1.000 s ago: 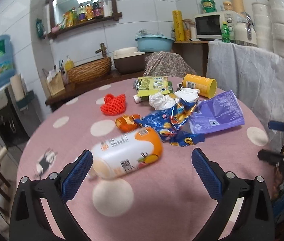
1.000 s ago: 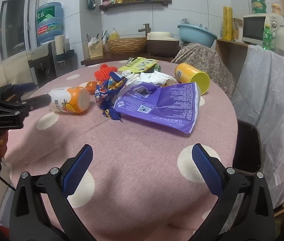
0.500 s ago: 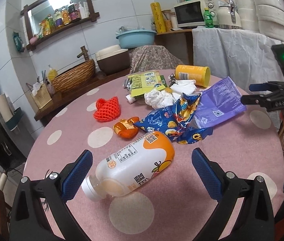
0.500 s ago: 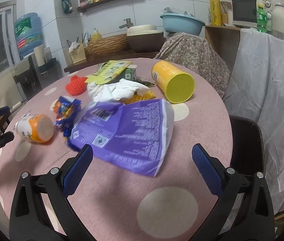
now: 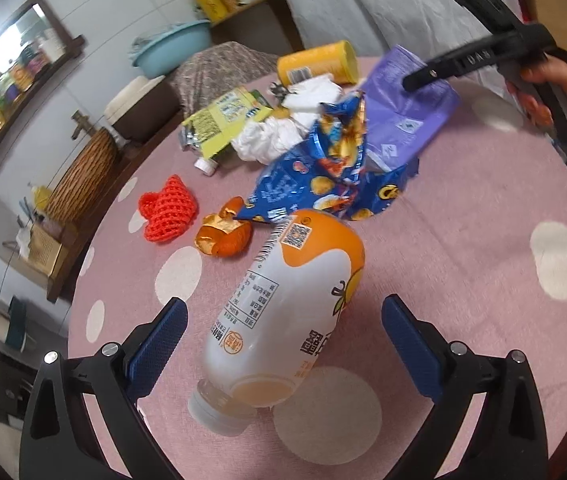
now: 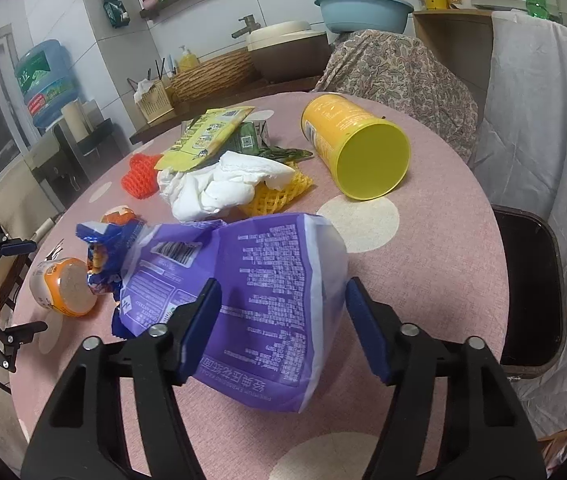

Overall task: Collect trash
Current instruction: 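Grasp the white-and-orange bottle with the left tool while the right tool grasps the purple bag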

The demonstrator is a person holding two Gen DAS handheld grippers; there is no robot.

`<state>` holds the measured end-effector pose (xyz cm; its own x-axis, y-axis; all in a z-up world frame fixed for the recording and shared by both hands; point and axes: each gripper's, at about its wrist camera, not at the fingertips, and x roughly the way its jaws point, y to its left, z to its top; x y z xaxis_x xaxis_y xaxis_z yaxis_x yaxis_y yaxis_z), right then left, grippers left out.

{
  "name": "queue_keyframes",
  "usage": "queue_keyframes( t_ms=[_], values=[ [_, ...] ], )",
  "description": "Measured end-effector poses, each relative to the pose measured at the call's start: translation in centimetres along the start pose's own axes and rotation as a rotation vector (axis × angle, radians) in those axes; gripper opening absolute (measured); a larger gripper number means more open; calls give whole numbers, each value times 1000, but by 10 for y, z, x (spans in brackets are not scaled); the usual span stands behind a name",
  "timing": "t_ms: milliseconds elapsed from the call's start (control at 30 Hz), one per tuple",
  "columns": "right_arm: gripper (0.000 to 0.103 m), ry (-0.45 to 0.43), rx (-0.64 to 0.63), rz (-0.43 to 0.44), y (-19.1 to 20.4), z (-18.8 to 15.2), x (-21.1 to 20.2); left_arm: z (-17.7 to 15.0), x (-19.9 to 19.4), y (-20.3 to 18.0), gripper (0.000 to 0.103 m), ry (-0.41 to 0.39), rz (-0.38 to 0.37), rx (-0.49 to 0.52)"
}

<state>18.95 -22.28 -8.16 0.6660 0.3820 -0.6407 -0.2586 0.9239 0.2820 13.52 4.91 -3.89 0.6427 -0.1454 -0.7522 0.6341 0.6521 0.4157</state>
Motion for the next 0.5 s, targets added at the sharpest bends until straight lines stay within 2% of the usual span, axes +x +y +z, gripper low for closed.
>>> queue_keyframes(
  t_ms=[67, 200, 367, 500],
  values=[
    [42, 5, 1, 15, 0, 0, 1, 1, 3, -1, 97, 24, 1, 41],
    [31, 3, -2, 33, -1, -2, 0, 4, 13, -1, 97, 79, 29, 138],
    [26, -19, -3, 49, -1, -3, -7, 8, 25, 3, 96, 137, -15, 162],
    [25, -34, -25, 47, 3, -3, -13, 11, 33, -1, 81, 176, -45, 184]
  ],
)
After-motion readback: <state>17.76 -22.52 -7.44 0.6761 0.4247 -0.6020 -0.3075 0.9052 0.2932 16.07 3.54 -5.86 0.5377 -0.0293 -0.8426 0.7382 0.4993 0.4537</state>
